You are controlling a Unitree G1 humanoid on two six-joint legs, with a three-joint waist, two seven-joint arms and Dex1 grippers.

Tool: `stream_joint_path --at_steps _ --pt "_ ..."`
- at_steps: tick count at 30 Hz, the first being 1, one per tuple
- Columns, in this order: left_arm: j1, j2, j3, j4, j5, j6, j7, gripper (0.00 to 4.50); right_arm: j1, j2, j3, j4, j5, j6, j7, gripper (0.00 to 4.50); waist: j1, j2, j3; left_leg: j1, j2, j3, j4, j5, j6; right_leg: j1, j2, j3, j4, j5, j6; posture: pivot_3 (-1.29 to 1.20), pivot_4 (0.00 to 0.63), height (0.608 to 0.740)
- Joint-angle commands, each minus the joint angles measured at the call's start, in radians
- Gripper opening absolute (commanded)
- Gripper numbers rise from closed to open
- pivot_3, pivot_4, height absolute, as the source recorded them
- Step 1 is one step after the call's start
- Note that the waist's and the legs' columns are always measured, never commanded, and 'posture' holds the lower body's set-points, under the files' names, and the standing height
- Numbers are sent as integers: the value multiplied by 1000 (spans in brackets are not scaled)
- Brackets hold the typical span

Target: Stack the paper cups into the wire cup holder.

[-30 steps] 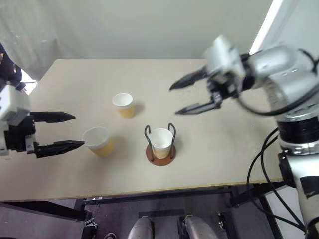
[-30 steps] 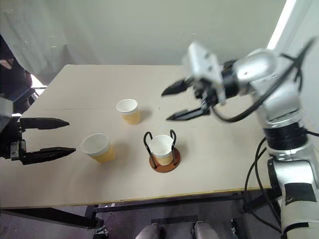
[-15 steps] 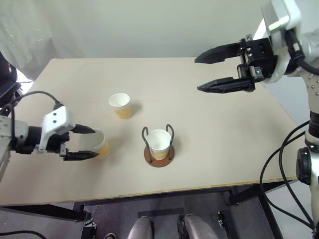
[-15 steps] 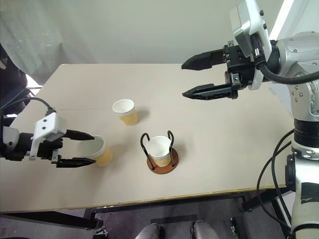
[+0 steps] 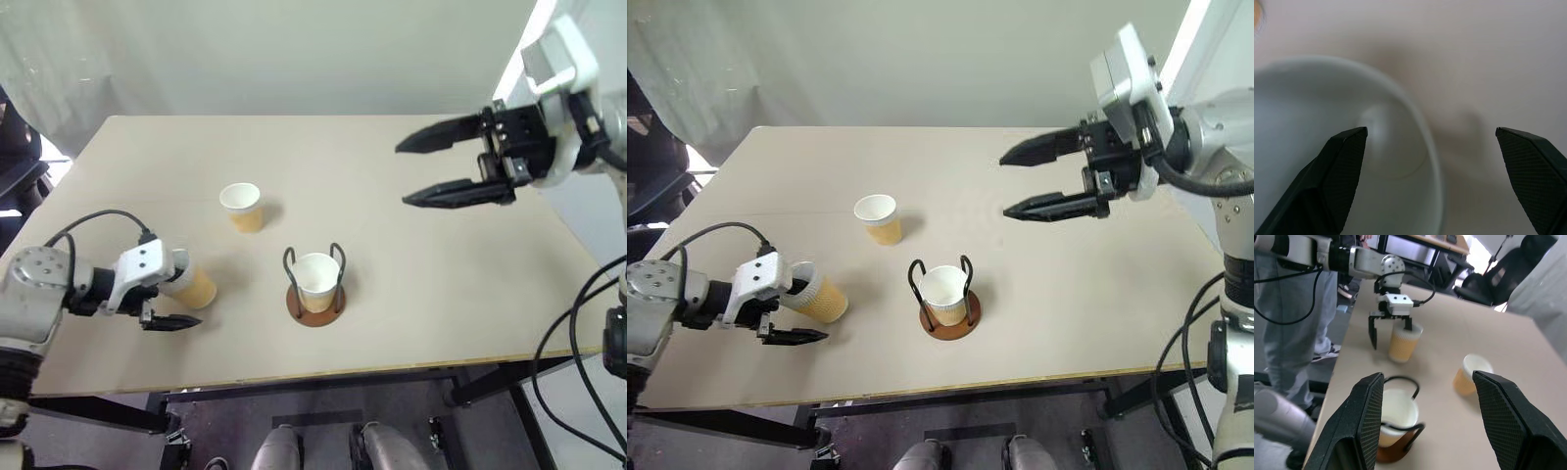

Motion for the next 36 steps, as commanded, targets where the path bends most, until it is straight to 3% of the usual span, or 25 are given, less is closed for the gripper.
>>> stream_joint_path --at_steps 1,9,13,17,21,26,36 --pt "-66 -29 -13 65 45 -97 11 3887 29 -47 -77 -48 43 13 -9 2944 4 0 0 0 0 0 0 0 0 0 0 0 0 1 1 0 150 740" --pt "-187 -54 -6 88 2 -101 -87 982 176 -140 -203 -82 106 78 -68 2944 7 0 0 0 0 0 1 1 2 2 0 0 -1 4 7 0 150 740" --pt "-312 -49 0 28 -86 29 -204 35 346 -160 -375 -115 166 112 -118 2944 16 -2 0 -1 0 0 2 1 2 2 0 1 -2 5 9 0 150 740" --pt "-449 -11 -65 25 -157 84 -230 15 512 -155 -525 -181 226 129 -160 2944 17 -1 0 -2 -1 2 3 2 4 3 0 2 -4 7 14 0 150 740" --pt "-685 -37 -187 -23 -351 180 -230 15 685 -103 -675 -279 269 83 -182 2944 21 -2 0 -1 -1 2 2 1 5 5 0 4 -5 7 21 0 150 740" --pt "-846 -80 -409 -58 -546 187 -230 15 746 -74 -715 -368 347 60 -240 2944 18 1 1 1 -3 4 3 0 8 9 0 10 -10 5 26 0 150 740" --pt "-1038 -152 -852 108 -593 -33 -230 15 806 -106 -770 -475 426 45 -369 2944 17 2 2 1 -5 8 5 -1 13 13 1 18 -19 11 42 0 150 740"
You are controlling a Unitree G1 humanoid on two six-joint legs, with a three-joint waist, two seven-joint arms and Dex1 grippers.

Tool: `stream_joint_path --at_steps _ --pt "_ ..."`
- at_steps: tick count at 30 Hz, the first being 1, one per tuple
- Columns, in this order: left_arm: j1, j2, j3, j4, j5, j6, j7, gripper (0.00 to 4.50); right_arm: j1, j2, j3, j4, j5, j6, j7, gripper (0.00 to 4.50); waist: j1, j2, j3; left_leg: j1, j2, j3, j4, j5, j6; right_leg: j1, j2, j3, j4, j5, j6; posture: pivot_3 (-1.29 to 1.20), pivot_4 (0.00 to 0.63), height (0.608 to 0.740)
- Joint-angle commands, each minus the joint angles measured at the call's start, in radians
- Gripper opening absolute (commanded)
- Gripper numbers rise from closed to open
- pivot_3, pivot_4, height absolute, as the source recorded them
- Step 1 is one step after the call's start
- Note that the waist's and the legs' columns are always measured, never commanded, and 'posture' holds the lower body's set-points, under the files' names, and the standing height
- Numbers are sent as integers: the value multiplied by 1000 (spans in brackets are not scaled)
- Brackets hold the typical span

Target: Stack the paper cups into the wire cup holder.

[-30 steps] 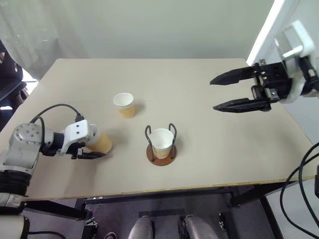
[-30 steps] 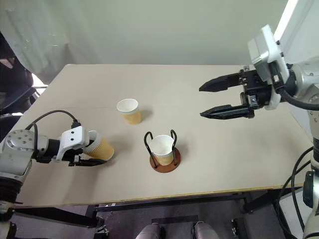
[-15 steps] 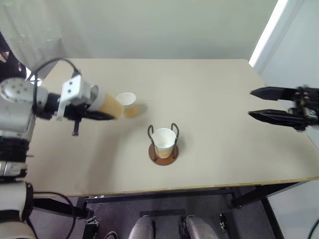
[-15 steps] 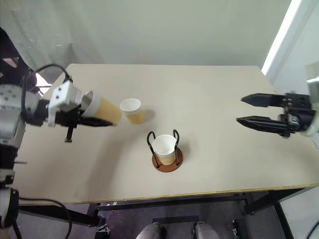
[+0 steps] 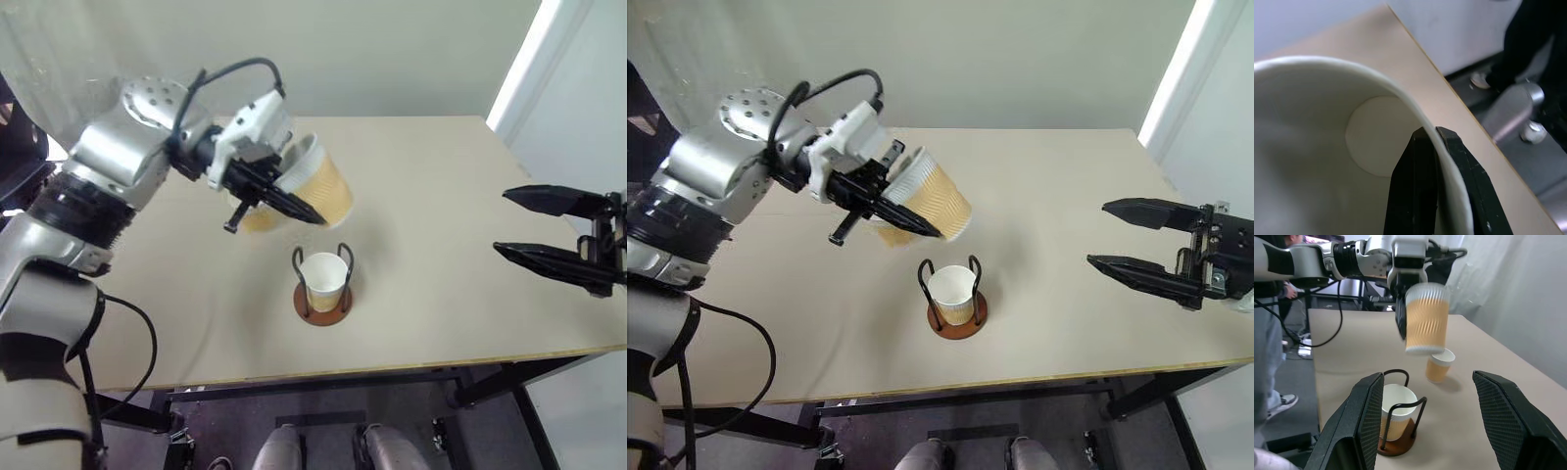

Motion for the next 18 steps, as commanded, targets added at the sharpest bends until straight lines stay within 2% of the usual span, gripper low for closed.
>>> stream_joint_path --at_steps 1,9,18 --pt "-59 -8 -99 58 -25 -94 -38 15 39 -29 -74 -44 29 -14 -37 2944 5 0 0 -1 0 0 1 -1 1 0 0 0 0 0 1 0 150 740" --pt "-111 -16 -243 46 -122 -146 -38 15 96 -47 -94 -77 54 -34 -86 2944 12 1 1 -7 0 1 10 -8 7 0 0 0 0 -3 6 0 150 740" --pt "-158 -32 -384 62 -122 -238 -38 15 126 -57 -112 -97 66 -51 -116 2944 15 1 1 -8 0 3 15 -11 11 1 -1 0 0 -4 9 0 150 740"
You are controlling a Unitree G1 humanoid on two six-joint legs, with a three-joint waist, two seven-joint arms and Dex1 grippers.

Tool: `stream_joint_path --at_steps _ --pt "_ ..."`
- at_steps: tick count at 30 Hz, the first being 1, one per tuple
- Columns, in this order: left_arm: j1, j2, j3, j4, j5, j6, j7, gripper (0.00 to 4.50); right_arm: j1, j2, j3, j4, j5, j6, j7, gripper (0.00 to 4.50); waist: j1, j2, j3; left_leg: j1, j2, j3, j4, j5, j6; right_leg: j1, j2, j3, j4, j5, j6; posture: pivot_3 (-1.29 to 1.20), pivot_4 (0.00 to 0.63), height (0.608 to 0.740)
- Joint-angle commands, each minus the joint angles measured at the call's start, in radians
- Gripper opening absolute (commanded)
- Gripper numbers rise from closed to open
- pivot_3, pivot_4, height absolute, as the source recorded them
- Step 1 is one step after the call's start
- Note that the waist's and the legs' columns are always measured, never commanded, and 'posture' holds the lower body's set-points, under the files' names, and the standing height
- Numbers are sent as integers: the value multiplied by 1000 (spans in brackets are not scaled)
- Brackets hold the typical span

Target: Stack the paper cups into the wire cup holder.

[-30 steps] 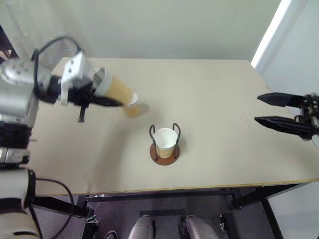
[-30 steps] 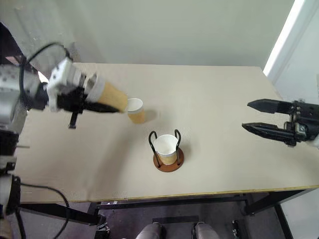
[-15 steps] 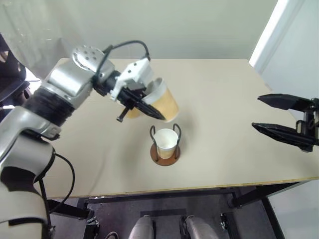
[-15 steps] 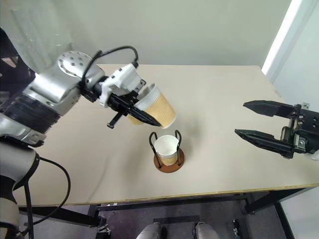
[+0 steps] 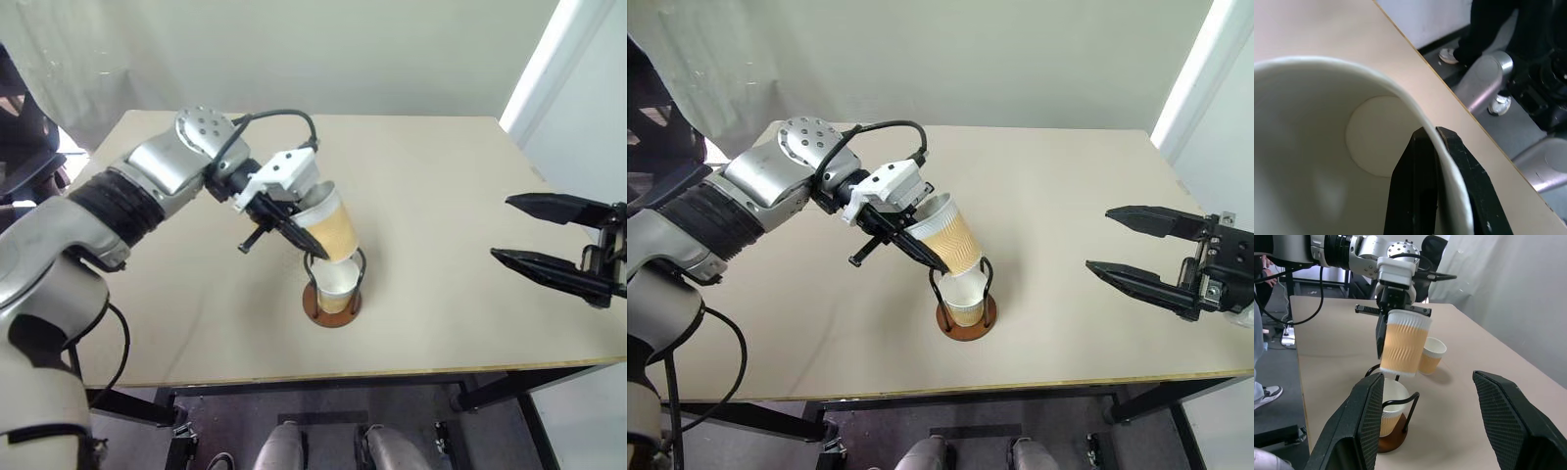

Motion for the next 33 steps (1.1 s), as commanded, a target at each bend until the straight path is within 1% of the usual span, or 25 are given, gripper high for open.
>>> stream_joint_path --at_steps 1,11,17,25,29,31,32,33 --pt "-45 -18 -32 20 0 -66 -37 15 16 -18 -62 -30 24 -20 -22 2944 2 0 0 0 0 0 0 0 0 0 0 0 0 0 0 0 150 740" --pt "-77 -68 -115 88 16 -147 -37 15 81 -11 -98 -75 49 -30 -73 2944 3 0 0 0 0 0 2 0 0 1 0 0 0 -1 2 0 150 740" --pt "-98 -70 -158 102 10 -165 -37 15 114 -5 -112 -91 52 -38 -93 2944 3 0 0 -1 0 0 4 -2 2 1 0 0 0 -1 3 0 150 740" --pt "-101 -92 -180 137 23 -206 -37 15 132 -8 -106 -99 54 -54 -118 2944 4 0 0 -4 0 0 14 -7 5 3 0 0 0 -1 6 0 150 740" --pt "-103 -95 -181 134 16 -210 -37 15 143 -5 -105 -106 51 -59 -127 2944 4 0 0 -4 0 0 14 -7 5 4 0 0 0 -1 6 0 150 740" --pt "-101 -100 -177 141 18 -214 -37 526 146 -5 -103 -107 51 -62 -132 2944 4 0 0 -4 0 0 14 -7 5 4 0 0 0 -1 6 0 150 740" --pt "-100 -101 -177 143 19 -215 -37 689 148 -5 -101 -107 49 -64 -134 2944 4 0 0 -4 0 0 14 -7 5 4 0 0 0 -1 6 0 150 740" --pt "-100 -101 -177 144 19 -215 -37 945 150 -4 -100 -107 46 -66 -135 2944 4 0 0 -4 0 0 14 -7 5 4 0 0 0 -1 6 0 150 740"
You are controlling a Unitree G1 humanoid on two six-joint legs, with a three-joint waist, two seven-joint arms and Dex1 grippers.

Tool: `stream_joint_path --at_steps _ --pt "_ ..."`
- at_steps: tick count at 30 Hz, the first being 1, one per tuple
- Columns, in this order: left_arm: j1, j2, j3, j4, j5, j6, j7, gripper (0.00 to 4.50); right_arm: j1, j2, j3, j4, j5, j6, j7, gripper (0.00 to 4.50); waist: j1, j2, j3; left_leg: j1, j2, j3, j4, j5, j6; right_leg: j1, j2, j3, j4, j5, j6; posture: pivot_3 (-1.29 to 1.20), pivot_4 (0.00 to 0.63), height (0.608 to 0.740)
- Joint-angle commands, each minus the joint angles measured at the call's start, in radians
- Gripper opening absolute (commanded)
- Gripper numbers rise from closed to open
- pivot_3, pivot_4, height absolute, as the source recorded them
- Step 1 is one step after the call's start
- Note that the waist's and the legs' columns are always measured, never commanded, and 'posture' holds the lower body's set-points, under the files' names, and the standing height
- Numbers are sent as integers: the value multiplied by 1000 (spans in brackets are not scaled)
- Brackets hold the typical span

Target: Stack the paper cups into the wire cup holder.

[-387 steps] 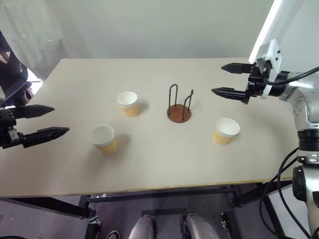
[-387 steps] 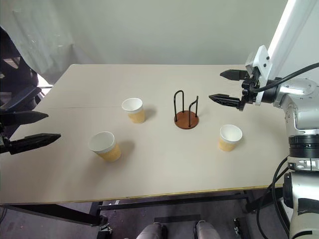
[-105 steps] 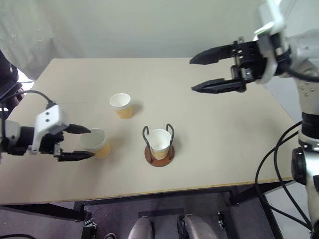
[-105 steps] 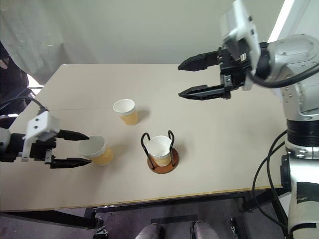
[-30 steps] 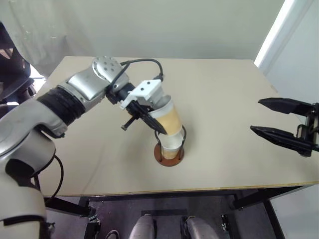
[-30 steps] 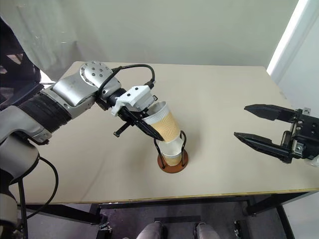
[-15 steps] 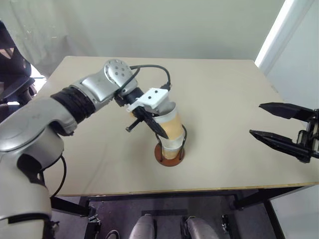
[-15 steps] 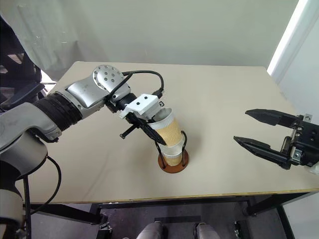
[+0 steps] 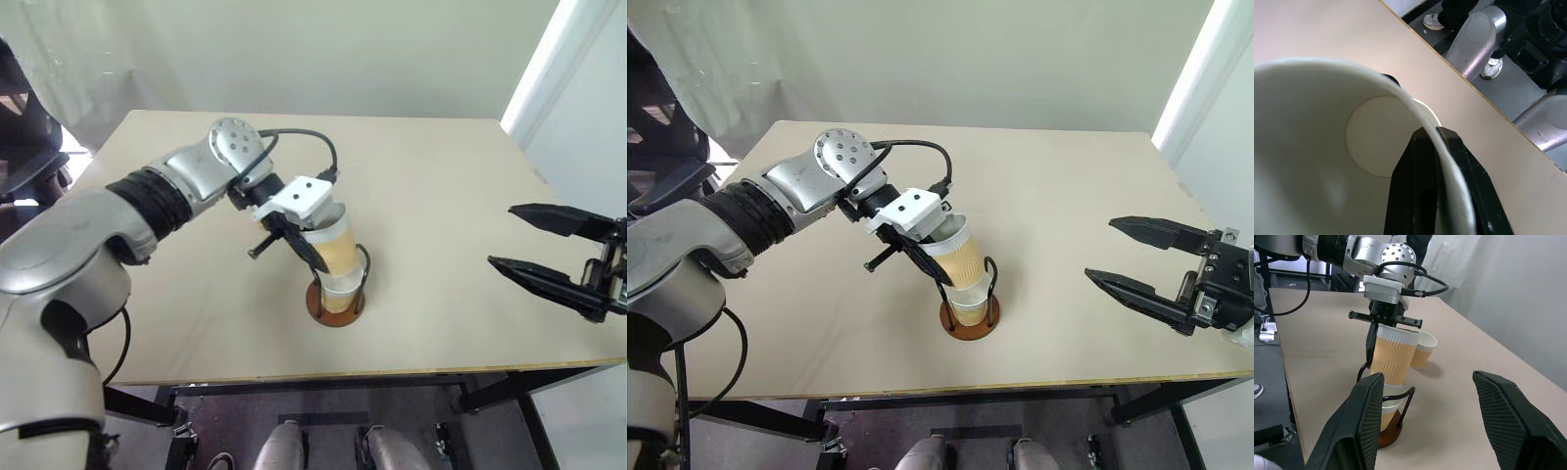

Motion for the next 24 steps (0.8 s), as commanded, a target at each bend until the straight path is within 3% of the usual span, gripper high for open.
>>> stream_joint_path --at_steps 1,10,18,24 --pt "-33 0 9 9 -8 -21 -37 1232 4 -5 -28 -12 6 -25 -16 2944 0 0 0 0 0 0 0 0 0 0 0 0 0 0 0 0 150 740" --pt "-28 -14 29 51 9 -44 -37 4300 14 -9 -16 -1 -8 -44 -17 2944 0 0 0 0 0 0 0 0 0 0 0 0 0 0 0 0 150 740" --pt "-31 -37 112 136 9 -18 -37 4425 6 -15 7 19 -26 -58 -6 2944 1 0 0 0 0 0 0 0 0 0 0 0 0 0 0 0 150 740" --pt "-39 -141 385 563 220 -8 -14 4425 -27 -38 37 51 -32 -69 10 2944 1 0 0 0 0 0 0 0 0 0 0 0 0 0 0 0 150 740"
